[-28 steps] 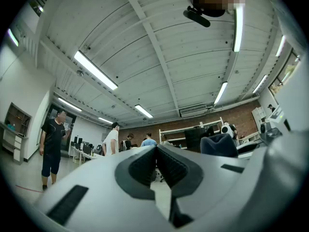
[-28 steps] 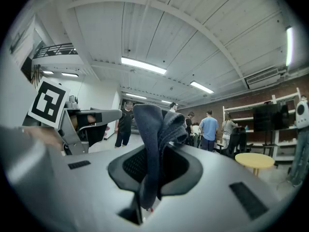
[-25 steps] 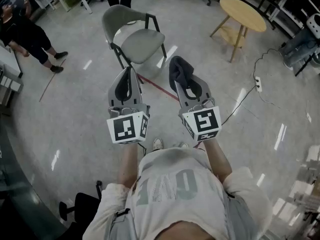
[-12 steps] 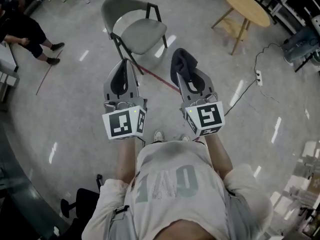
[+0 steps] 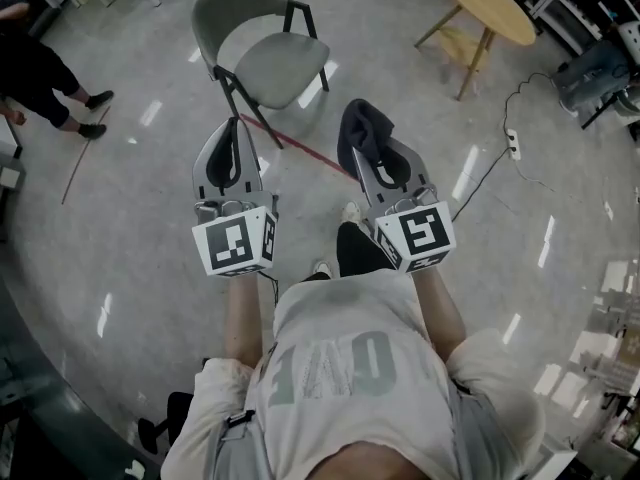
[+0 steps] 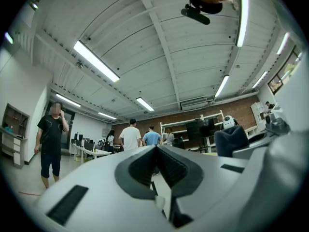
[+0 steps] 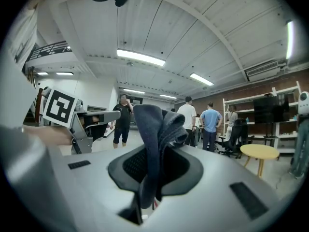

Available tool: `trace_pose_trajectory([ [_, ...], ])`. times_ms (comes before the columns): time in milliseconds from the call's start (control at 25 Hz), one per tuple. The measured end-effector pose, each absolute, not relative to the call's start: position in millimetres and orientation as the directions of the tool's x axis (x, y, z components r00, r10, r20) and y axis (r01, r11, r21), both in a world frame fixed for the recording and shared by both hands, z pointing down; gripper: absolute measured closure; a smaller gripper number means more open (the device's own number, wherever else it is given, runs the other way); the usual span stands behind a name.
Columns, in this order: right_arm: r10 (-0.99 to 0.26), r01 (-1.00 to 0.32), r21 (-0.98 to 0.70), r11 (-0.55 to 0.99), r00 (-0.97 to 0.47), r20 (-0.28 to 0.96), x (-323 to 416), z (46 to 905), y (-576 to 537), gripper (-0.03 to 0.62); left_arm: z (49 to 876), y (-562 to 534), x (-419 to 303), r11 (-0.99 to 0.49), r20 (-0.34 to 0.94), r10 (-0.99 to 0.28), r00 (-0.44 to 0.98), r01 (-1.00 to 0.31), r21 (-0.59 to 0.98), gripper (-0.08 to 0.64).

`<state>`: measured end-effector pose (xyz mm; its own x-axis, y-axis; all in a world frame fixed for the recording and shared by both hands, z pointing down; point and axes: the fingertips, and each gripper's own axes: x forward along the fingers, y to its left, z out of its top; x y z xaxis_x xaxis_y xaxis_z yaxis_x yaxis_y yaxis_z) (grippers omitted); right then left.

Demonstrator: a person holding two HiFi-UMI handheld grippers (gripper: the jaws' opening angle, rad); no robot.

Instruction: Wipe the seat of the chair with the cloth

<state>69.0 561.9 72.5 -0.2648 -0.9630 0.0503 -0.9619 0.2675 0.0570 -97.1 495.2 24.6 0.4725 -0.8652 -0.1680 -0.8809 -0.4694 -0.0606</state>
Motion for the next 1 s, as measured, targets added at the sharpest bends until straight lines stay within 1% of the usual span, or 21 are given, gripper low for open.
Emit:
trace_pose_trajectory([
  [160, -0.97, -0.97, 0.043, 0.24, -0.239, 0.037, 85, 77, 527, 0.543, 25, 466, -89, -0.47, -0.202, -0.858, 0.472, -0.881, -0.06, 0.545],
  [360, -0.968, -0.966, 0.061, 0.251, -0.251, 0.011, 111, 99, 471, 0.543, 46, 414, -62, -0.467, -0.237, -0.854, 0.462, -0.884, -0.041, 0.545],
  [520, -0.962, -0.963, 0.018, 0.269, -0.268, 0.058, 135, 128, 400, 0.543, 63, 352, -33, -0.458, -0.191, -0.87, 0.455, -0.889, -0.029, 0.545],
  [640, -0.953, -0.957, -0.007, 0.29, -0.29, 0.087, 156, 133, 348, 0.543, 57, 305, -11, -0.454, -0.162, -0.876, 0.455, -0.89, -0.047, 0.545],
  [840, -0.942, -0.946, -0.038, 0.321, -0.323, 0.089, 189, 121, 256, 0.543, 35, 223, 9, -0.405, -0.167, -0.898, 0.407, -0.913, -0.043, 0.545],
  [1000, -0.927, -0.93, -0.006, 0.367, -0.366, 0.079, 203, 102, 192, 0.543, 19, 163, 24, -0.375, -0.177, -0.909, 0.378, -0.926, -0.048, 0.545],
])
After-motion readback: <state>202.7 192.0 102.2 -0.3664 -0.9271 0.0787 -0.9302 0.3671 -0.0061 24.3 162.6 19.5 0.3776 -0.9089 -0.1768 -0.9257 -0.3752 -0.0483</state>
